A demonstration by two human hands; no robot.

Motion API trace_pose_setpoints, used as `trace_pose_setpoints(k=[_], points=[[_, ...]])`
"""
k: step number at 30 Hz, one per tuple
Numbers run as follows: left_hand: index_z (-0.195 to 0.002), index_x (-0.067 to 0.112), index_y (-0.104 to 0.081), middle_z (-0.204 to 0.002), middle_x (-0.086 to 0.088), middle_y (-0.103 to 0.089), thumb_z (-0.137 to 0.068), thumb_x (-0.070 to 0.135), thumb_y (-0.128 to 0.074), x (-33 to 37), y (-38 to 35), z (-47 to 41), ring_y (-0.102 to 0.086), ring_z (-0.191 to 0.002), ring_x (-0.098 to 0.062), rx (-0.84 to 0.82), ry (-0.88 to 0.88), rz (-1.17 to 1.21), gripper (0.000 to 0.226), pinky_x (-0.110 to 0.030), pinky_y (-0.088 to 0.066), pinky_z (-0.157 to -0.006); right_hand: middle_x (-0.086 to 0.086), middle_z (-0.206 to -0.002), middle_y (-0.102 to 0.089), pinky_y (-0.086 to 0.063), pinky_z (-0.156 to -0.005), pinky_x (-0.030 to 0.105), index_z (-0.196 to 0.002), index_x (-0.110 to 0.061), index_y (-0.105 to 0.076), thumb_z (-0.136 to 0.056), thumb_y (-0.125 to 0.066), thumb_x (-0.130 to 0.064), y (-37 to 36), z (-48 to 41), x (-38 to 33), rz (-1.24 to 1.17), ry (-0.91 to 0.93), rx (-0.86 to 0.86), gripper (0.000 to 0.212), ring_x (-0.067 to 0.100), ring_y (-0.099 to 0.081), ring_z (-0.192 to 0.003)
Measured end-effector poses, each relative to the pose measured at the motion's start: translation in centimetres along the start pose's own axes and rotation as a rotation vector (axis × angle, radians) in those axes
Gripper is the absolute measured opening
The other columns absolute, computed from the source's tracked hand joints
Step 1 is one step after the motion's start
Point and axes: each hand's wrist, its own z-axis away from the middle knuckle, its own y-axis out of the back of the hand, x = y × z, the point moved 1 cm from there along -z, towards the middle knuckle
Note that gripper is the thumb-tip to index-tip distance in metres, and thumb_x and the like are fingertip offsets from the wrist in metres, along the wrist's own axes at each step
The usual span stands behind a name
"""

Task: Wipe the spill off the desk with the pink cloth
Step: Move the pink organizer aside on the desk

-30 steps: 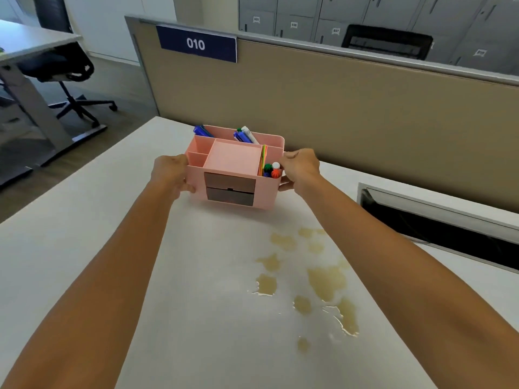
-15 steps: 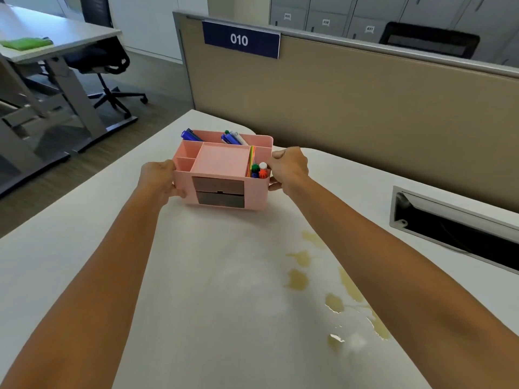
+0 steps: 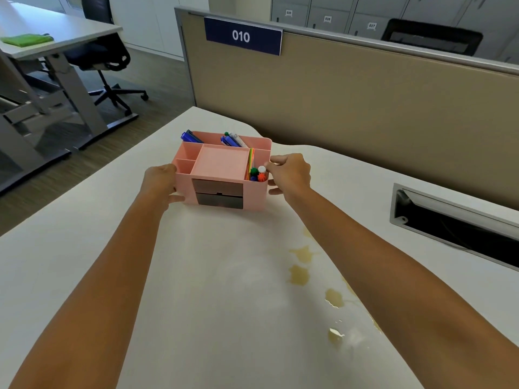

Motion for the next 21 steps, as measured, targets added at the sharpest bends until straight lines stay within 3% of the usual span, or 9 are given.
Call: trace_pose_setpoints(k=[4,7,10,16,21], points=[[-0.140,0.013,-0.039,-0.144,-0.010,-0.045,-0.097,0.043,-0.041,-1.0,-0.1,0.6,-0.049,-0.125,-0.033,0.099,-0.083,-0.126,0.052,-0.045,-0.048,-0.097,0.003,-0.102,-0.074,-0.058,-0.073,0.032,-0.101,-0.014,-0.074,-0.090,-0.062,-0.028,1.5,0.9,1.2,0.033,0.066,0.112,0.021,0.020,-0.069,-0.081],[-0.145,0.014,-0.030,-0.150,-0.012,-0.034,-0.096,0.045,-0.041,-2.2,-0.7,2.3,-0.041,-0.132,-0.031,0.268,-0.240,-0.233,0.059,-0.042,-0.042,-0.102,0.002,-0.098,-0.074,-0.046,-0.067,0.025,-0.098,-0.014,-0.074,-0.091,-0.061,-0.027,2.8,2.5,2.3,0.087,0.134,0.186,0.020,0.018,-0.066,-0.085],[-0.149,0.017,-0.022,-0.157,-0.011,-0.022,-0.094,0.045,-0.045,-3.8,-1.5,4.4,-0.028,-0.142,-0.032,0.349,-0.405,-0.316,0.065,-0.046,-0.034,-0.109,-0.001,-0.097,-0.074,-0.044,-0.067,0.023,-0.099,-0.017,-0.073,-0.092,-0.058,-0.025,4.7,4.8,3.7,0.129,0.203,0.247,0.018,0.017,-0.066,-0.088],[-0.151,0.015,-0.013,-0.159,-0.012,-0.014,-0.095,0.046,-0.040,-7.8,-3.8,10.2,-0.014,-0.145,-0.038,0.264,-0.554,-0.551,0.069,-0.058,-0.012,-0.114,-0.004,-0.110,-0.069,-0.032,-0.081,0.016,-0.113,-0.018,-0.067,-0.095,-0.053,-0.022,8.0,9.7,7.5,0.181,0.353,0.280,0.023,0.016,-0.054,-0.111],[-0.149,0.009,-0.021,-0.158,-0.011,-0.019,-0.097,0.041,-0.037,-11.1,-6.1,17.3,-0.024,-0.144,-0.030,0.057,-0.802,-0.592,0.063,-0.047,-0.016,-0.118,-0.002,-0.114,-0.066,-0.022,-0.088,0.006,-0.116,-0.016,-0.065,-0.094,-0.052,-0.016,11.0,13.9,11.5,0.239,0.419,0.319,0.026,0.015,-0.051,-0.115]])
